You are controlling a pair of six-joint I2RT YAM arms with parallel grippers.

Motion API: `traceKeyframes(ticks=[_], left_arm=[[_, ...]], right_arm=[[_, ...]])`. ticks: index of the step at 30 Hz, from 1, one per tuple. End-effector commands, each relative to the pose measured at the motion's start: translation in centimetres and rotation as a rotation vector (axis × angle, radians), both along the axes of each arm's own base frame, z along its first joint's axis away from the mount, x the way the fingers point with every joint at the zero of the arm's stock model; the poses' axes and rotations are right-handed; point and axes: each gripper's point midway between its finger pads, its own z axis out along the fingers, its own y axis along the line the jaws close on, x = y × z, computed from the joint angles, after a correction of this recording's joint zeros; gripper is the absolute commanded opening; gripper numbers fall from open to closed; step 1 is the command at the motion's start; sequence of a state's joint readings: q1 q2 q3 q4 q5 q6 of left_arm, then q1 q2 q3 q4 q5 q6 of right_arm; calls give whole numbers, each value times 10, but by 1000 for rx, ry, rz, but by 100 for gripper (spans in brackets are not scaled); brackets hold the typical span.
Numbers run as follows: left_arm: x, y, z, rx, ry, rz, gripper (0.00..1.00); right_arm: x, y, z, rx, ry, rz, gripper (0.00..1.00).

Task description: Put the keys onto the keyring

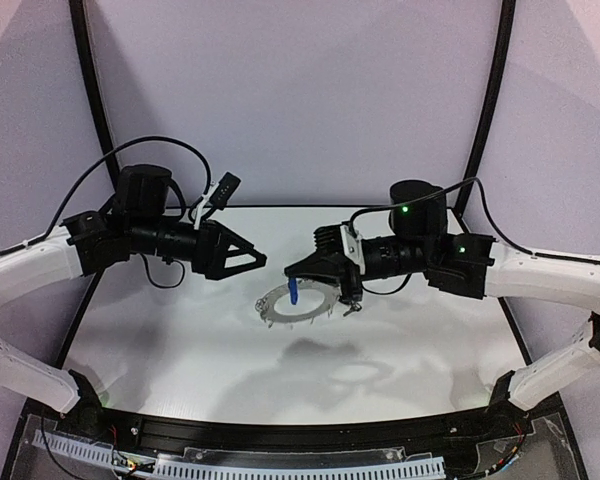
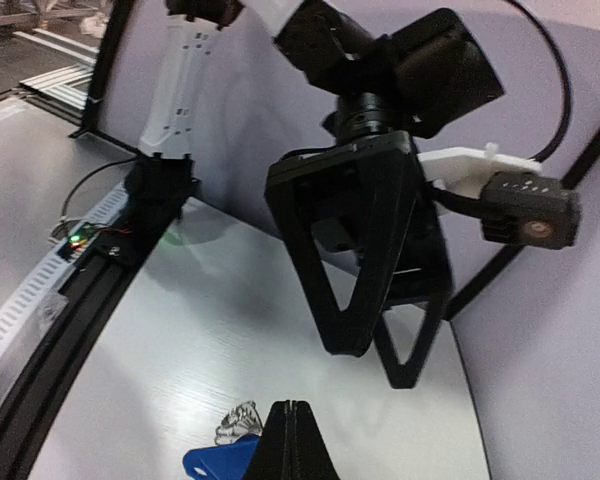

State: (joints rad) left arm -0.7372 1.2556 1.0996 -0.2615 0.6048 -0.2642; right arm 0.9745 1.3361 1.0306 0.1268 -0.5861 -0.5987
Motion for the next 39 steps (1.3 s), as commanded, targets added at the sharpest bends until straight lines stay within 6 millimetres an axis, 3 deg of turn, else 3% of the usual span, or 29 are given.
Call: traceKeyframes(ticks=[1,5,8,22,39], left_arm=[[-36,-8,19,-77,-226,-297,98],[-66,-7,14,-79,-284,-534,98],[-72,-9,12,-95,-273,-609,96],[-65,-42,4,-49,-259,-651,65],[-72,-57,-11,19,-254,-660,44]], right_arm=[[-33,-11,-2,-96,89,177,0],[-38,-13,3,-96,105,199,0],[-42,-14,8,-89,116,223,0],[-36,-6,14,-73,124,213,0],[-22,-1,23,-33,124,138,0]])
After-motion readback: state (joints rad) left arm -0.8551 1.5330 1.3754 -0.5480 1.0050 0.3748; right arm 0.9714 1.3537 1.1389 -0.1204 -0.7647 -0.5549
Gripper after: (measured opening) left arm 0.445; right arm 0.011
